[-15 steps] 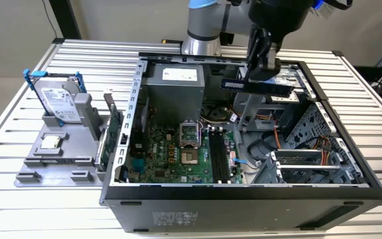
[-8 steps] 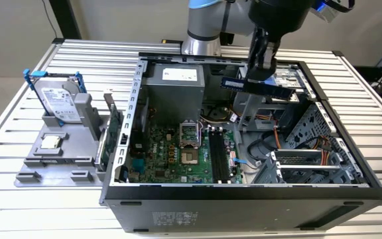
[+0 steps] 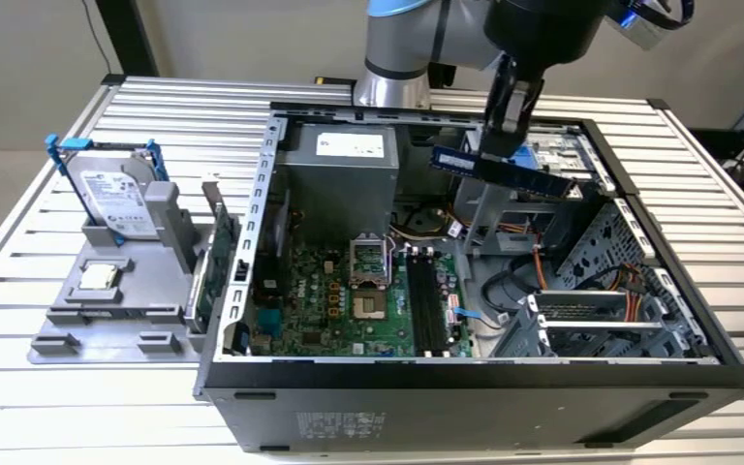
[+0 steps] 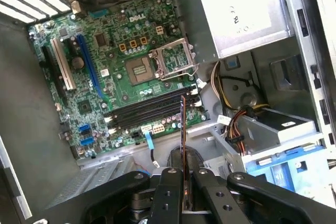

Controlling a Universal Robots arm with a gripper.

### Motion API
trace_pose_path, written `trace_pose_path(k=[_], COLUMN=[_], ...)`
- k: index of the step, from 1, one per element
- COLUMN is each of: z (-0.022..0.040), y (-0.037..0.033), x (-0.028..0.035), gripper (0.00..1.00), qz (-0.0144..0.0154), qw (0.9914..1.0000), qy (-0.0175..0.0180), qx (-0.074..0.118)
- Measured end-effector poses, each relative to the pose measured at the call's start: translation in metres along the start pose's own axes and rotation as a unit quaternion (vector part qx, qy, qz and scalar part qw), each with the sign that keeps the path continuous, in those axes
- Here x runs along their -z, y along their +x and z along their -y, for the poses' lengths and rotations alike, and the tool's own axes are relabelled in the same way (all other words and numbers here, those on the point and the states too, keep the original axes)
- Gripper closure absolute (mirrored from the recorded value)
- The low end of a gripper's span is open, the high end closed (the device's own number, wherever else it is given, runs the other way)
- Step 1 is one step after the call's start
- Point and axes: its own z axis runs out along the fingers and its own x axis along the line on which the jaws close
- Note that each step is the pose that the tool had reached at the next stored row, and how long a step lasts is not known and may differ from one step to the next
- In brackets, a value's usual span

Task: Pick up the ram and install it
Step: 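Insert the ram into the slot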

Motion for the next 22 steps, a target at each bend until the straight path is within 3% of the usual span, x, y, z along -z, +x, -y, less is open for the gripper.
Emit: trace_pose_path(k=[5, 10, 15, 22], z=[0.0000, 0.0000, 0.0000, 0.0000], y=[0.0000, 0.0000, 0.0000, 0.0000], x=[-0.0001, -0.0002, -0.0003, -0.0003], gripper=[1.00, 1.00, 1.00, 1.00], qz=[0.0001, 0.0002, 0.0003, 0.0006], qw=[0.99929, 0.99714, 0.99362, 0.98681], qy=[0.0003, 0.0006, 0.0009, 0.0013], qx=[-0.038, -0.076, -0.113, -0.162])
